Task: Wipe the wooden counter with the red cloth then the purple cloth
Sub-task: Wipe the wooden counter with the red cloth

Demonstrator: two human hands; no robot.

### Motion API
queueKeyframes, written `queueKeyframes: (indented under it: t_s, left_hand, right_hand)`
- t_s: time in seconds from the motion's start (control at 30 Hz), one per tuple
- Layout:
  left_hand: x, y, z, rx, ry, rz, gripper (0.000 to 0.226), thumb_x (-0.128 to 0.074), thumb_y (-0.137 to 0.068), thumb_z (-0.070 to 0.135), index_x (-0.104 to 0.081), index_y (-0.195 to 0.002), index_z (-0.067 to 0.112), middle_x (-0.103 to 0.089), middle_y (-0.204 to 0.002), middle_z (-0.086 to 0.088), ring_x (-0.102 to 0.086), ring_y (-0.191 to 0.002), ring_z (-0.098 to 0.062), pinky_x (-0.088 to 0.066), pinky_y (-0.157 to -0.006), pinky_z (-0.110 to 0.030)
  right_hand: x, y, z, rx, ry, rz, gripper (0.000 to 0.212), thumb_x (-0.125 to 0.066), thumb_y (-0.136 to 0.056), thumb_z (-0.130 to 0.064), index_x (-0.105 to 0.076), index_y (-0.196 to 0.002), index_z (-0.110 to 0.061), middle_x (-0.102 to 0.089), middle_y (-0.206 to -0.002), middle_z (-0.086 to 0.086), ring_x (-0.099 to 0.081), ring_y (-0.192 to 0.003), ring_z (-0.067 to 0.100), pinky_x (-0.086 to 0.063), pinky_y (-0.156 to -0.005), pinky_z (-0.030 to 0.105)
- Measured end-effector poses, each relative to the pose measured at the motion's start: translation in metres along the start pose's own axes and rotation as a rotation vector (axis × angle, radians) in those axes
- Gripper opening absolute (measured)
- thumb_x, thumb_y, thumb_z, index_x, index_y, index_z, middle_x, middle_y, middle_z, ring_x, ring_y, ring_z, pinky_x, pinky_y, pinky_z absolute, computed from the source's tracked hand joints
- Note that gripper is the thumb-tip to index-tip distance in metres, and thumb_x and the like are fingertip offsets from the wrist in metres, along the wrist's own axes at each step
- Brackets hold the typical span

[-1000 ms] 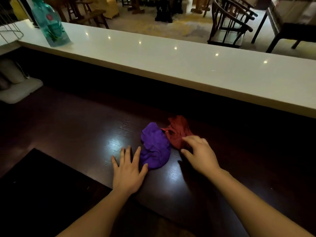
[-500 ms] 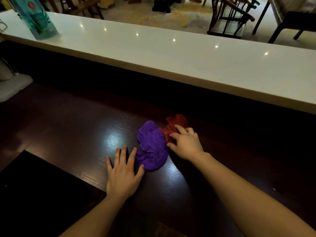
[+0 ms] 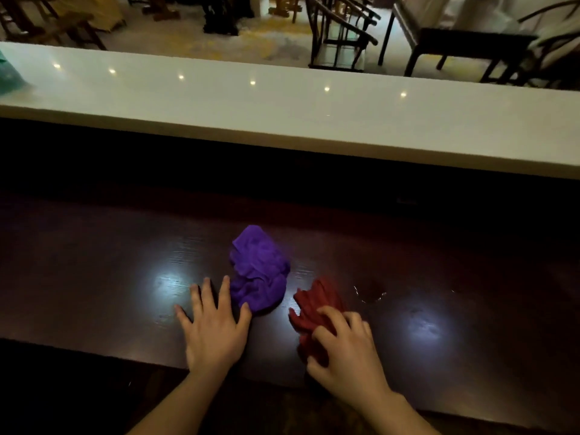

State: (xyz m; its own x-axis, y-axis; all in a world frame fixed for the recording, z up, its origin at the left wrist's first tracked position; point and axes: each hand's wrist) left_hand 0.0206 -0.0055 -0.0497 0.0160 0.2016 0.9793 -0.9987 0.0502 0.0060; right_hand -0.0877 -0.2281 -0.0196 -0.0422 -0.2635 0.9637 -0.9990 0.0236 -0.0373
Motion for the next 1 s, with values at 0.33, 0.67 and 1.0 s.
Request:
queueKeyframes:
  t_s: [0.33, 0.67, 1.0]
  left_hand:
    - [-0.003, 0.035, 0.035, -0.547, 0.1, 0.056, 0.075, -0.046, -0.082, 0.053, -0.028, -0.151, 0.03, -0.018, -0.161, -0.016, -0.011, -0.149, -0.035, -0.019, -0.113, -0.067]
    - [-0.024, 0.036, 0.083, -0.463, -0.042, -0.018, 0.068, -0.038, -0.089, 0.062, -0.036, -0.148, 0.029, -0.029, -0.159, -0.009, -0.007, -0.15, -0.028, -0.007, -0.115, -0.066]
    - [-0.023, 0.034, 0.082, -0.456, -0.039, -0.007, 0.064, -0.035, -0.09, 0.061, -0.039, -0.145, 0.03, -0.035, -0.156, -0.007, -0.012, -0.15, -0.027, -0.01, -0.115, -0.065]
  right_hand:
    - [0.006, 0.012, 0.0, -0.18, 0.001, 0.0, 0.071, -0.052, -0.069, -0.062, -0.039, -0.136, -0.043, -0.037, -0.144, -0.015, -0.046, -0.107, 0.021, -0.044, -0.087, 0.038]
    - [0.021, 0.028, 0.11, -0.467, 0.086, 0.045, 0.065, -0.058, -0.08, -0.056, -0.042, -0.138, -0.032, -0.03, -0.155, -0.002, -0.028, -0.133, 0.029, -0.03, -0.104, 0.05]
    - [0.016, 0.075, 0.099, -0.307, 0.096, 0.036, 0.066, -0.05, -0.076, -0.067, -0.047, -0.133, -0.034, -0.038, -0.151, -0.008, -0.04, -0.128, 0.026, -0.043, -0.095, 0.047]
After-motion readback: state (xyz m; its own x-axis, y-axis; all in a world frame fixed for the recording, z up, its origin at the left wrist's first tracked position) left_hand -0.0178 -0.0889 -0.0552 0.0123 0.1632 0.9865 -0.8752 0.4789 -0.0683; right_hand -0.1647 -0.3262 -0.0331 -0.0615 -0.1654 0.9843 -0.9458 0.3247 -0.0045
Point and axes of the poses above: each hand's wrist, its own y-axis away from the middle knuckle, its own x-axis out of the back of the hand, z = x × y
